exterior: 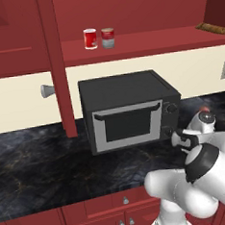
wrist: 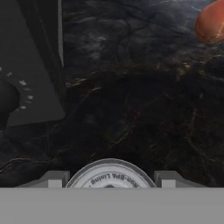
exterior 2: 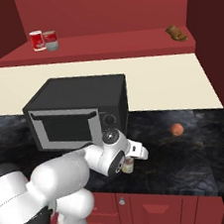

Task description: Pick the cans from the counter and place them in their designated side in the cabinet.

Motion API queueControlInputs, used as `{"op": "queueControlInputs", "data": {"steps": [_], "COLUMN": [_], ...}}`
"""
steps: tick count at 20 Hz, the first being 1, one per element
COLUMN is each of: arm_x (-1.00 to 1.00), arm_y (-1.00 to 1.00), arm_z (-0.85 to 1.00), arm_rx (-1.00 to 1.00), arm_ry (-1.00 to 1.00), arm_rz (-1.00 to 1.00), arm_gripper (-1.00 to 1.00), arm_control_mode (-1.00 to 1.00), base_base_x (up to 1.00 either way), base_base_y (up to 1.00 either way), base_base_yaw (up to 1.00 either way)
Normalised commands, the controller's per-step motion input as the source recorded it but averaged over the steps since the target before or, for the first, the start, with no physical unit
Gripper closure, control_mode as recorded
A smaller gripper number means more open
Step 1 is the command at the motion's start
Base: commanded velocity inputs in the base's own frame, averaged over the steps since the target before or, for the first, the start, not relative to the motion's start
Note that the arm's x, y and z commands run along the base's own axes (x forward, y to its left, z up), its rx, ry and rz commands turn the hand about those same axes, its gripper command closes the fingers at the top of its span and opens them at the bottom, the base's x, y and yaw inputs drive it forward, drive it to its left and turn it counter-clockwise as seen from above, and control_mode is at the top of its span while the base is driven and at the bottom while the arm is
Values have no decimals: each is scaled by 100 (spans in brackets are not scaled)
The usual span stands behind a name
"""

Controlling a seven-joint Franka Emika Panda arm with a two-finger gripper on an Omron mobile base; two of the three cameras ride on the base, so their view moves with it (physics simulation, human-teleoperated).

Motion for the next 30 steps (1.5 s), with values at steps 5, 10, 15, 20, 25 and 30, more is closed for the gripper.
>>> {"op": "queueControlInputs", "data": {"steps": [5, 10, 15, 20, 25, 30], "arm_x": [1, 0, 0, -13, -22, -32], "arm_y": [-10, -4, 0, 0, 0, 3], "arm_z": [-12, -3, 21, 37, 37, 29], "arm_rx": [0, 0, 2, 2, 1, 1], "arm_ry": [0, 0, 0, -3, -4, -3], "arm_rz": [0, 0, 0, 0, 0, 0], "arm_gripper": [100, 100, 100, 100, 100, 100], "arm_control_mode": [-100, -100, -100, -100, -100, -100], "base_base_x": [0, 0, 0, 0, 0, 0], "base_base_y": [0, 0, 0, 0, 0, 0], "base_base_yaw": [0, 0, 0, 0, 0, 0]}}
